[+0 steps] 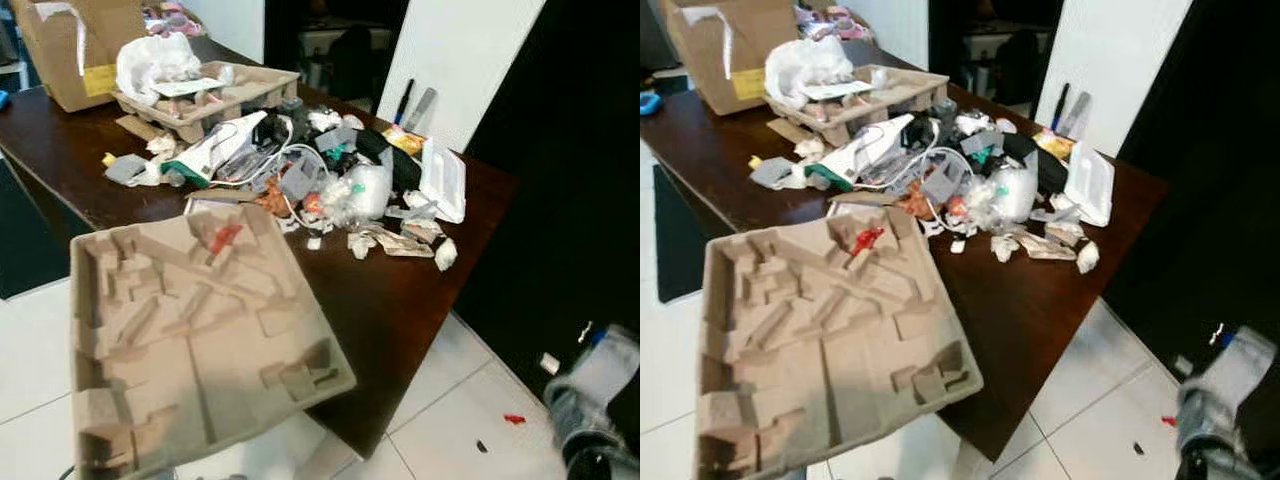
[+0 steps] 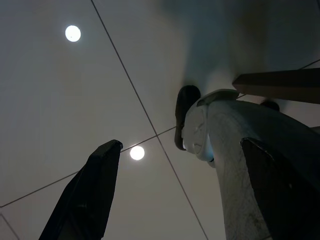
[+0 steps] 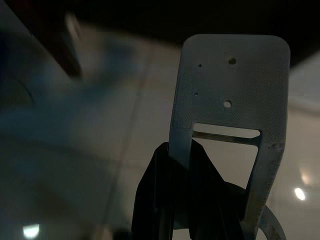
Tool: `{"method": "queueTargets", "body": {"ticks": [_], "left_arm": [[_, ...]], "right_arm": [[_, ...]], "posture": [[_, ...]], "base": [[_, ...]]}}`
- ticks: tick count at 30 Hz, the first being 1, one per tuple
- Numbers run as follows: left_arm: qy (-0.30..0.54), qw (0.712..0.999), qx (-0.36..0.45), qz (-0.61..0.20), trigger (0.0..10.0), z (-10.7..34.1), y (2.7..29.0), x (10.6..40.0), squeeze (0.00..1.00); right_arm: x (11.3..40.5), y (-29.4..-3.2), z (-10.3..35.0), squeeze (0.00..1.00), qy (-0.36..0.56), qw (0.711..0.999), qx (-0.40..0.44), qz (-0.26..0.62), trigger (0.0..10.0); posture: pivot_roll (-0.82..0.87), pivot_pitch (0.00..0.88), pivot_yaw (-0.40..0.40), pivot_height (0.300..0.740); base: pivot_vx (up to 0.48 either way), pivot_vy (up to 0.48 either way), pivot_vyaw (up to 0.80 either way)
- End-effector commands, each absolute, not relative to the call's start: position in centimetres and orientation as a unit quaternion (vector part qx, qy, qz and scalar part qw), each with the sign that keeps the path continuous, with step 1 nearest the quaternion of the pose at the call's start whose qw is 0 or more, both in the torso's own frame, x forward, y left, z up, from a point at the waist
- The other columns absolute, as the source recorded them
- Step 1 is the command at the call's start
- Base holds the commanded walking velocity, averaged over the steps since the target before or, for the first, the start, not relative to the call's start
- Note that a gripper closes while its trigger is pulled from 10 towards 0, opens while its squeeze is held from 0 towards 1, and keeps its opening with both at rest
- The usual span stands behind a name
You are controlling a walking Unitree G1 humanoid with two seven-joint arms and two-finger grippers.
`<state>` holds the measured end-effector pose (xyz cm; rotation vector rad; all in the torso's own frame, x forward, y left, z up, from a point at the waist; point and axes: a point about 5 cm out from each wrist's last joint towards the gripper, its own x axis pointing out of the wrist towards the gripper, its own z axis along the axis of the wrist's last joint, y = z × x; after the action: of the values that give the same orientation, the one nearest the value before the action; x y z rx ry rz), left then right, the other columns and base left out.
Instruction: Picking trash to rubbish bin
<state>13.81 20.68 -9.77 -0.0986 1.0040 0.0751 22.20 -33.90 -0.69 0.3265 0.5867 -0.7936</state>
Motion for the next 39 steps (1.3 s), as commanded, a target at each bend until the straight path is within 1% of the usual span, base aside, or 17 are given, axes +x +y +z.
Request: {"method": "queueTargets", "body": {"ticks": [1,7,8,13,17,22,23,24,27,28,29,30,32,33,35,36,39], "left_arm": [[0.503,0.861,-0.048,0.055,10.0,-10.2,21.2,12.3,0.00],[0.509,0.856,-0.043,0.077,10.0,-10.4,21.8,11.6,0.00],[0.512,0.853,-0.041,0.094,10.0,-10.4,22.2,11.1,0.00],[0.513,0.849,-0.039,0.119,10.0,-10.4,22.9,10.5,0.00],[0.514,0.846,-0.037,0.135,10.0,-10.4,23.4,10.2,0.00],[0.513,0.840,-0.029,0.174,10.0,-10.3,24.7,9.4,0.00],[0.509,0.830,-0.018,0.226,10.0,-10.0,26.3,8.6,0.00],[0.509,0.830,-0.018,0.226,10.0,-10.0,26.3,8.6,0.00],[0.496,0.812,-0.001,0.309,10.0,-9.3,28.9,7.2,0.00],[0.496,0.812,-0.001,0.309,10.0,-9.3,28.9,7.2,0.00],[0.483,0.800,0.009,0.355,10.0,-8.6,30.6,6.5,0.00],[0.483,0.800,0.009,0.355,10.0,-8.6,30.6,6.5,0.00],[0.454,0.774,0.027,0.441,10.0,-7.1,33.8,5.2,0.00],[0.454,0.774,0.027,0.441,10.0,-7.1,33.8,5.2,0.00],[0.420,0.749,0.042,0.511,10.0,-5.4,36.7,4.1,0.00],[0.420,0.749,0.042,0.511,10.0,-5.4,36.7,4.1,0.00],[0.370,0.725,0.062,0.578,10.0,-3.1,39.6,3.4,0.00]], "right_arm": [[21.1,-33.4,-1.8,0.00,0.311,0.859,0.149,-0.379,10.0],[18.7,-31.4,-4.5,0.00,0.389,0.850,0.099,-0.341,10.0],[17.2,-29.7,-6.0,0.00,0.433,0.846,0.065,-0.303,10.0],[14.7,-27.0,-8.2,0.00,0.502,0.831,0.032,-0.238,10.0],[13.5,-25.5,-9.1,0.00,0.533,0.822,0.022,-0.201,10.0],[13.6,-24.2,-9.5,0.00,0.543,0.826,0.010,-0.151,10.0],[14.0,-23.8,-9.4,0.00,0.544,0.829,0.003,-0.132,10.0],[14.0,-23.8,-9.4,0.00,0.544,0.829,0.003,-0.132,10.0],[14.5,-23.7,-9.3,0.00,0.540,0.832,-0.002,-0.125,10.0],[14.5,-23.7,-9.3,0.00,0.540,0.832,-0.002,-0.125,10.0],[14.7,-23.8,-9.2,0.00,0.538,0.834,-0.005,-0.123,10.0],[14.7,-23.8,-9.2,0.00,0.538,0.834,-0.005,-0.123,10.0],[15.0,-24.0,-9.0,0.00,0.537,0.835,-0.011,-0.119,10.0],[15.0,-24.0,-9.0,0.00,0.537,0.835,-0.011,-0.119,10.0],[15.0,-24.1,-9.0,0.00,0.539,0.834,-0.017,-0.114,10.0],[15.0,-24.1,-9.0,0.00,0.539,0.834,-0.017,-0.114,10.0],[14.9,-23.9,-9.1,0.00,0.542,0.833,-0.021,-0.107,10.0]], "posture": [[0.15,0.099,-0.064,0.740],[0.15,0.101,-0.068,0.740],[0.17,0.103,-0.076,0.740],[0.18,0.102,-0.084,0.740],[0.19,0.101,-0.087,0.740],[0.19,0.101,-0.087,0.740],[0.19,0.101,-0.087,0.740],[0.19,0.101,-0.087,0.740],[0.19,0.103,-0.087,0.740],[0.19,0.103,-0.087,0.740],[0.20,0.106,-0.091,0.740],[0.20,0.106,-0.091,0.740],[0.22,0.110,-0.097,0.740],[0.22,0.110,-0.097,0.740],[0.23,0.114,-0.099,0.740],[0.23,0.114,-0.099,0.740],[0.24,0.113,-0.102,0.740]], "base": [[0.000,0.000,0.00],[0.000,0.000,0.00],[0.000,0.000,0.00],[0.000,0.000,0.00],[0.000,0.000,0.00],[0.000,0.000,0.00],[0.000,0.000,0.00],[0.000,0.000,0.00],[0.000,0.000,0.00],[0.000,0.000,0.00],[0.000,0.000,0.00],[0.000,0.000,0.00],[0.000,0.000,0.00],[0.000,0.000,0.00],[0.000,0.000,0.00],[0.000,0.000,0.00],[0.000,0.000,0.00]]}}
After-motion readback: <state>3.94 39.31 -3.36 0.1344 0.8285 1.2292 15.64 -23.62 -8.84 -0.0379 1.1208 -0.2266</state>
